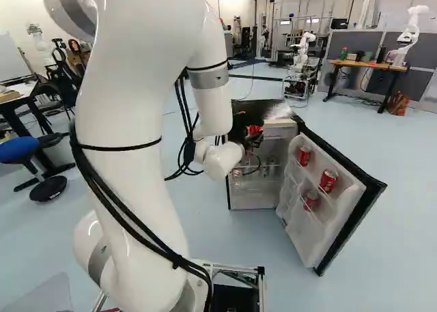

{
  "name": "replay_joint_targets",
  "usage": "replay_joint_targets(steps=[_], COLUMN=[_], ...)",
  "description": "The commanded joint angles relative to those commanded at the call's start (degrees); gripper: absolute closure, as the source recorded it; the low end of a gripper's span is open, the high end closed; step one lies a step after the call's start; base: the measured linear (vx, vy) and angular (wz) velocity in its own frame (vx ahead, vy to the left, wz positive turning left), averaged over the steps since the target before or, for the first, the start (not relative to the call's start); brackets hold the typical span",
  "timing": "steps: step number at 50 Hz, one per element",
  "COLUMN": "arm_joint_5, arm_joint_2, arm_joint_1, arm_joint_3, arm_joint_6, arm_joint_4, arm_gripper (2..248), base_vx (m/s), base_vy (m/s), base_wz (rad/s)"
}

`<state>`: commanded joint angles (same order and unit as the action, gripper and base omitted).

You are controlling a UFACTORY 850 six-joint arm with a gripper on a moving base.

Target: Grab a drink from the fridge

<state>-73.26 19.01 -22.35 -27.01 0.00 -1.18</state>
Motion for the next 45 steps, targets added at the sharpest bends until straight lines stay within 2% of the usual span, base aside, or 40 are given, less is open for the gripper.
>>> replay_joint_targets(steps=[25,45], arm_joint_5=[0.0,0.0], arm_joint_2=[0.2,1.9], arm_joint_1=[2.1,3.9], arm_joint_3=[-4.4,-9.0], arm_joint_6=[0.0,0.0], arm_joint_4=[0.0,0.0], arm_gripper=[162,162], base_vx=[0.0,0.0], base_vy=[0.0,0.0], base_wz=[0.0,0.0])
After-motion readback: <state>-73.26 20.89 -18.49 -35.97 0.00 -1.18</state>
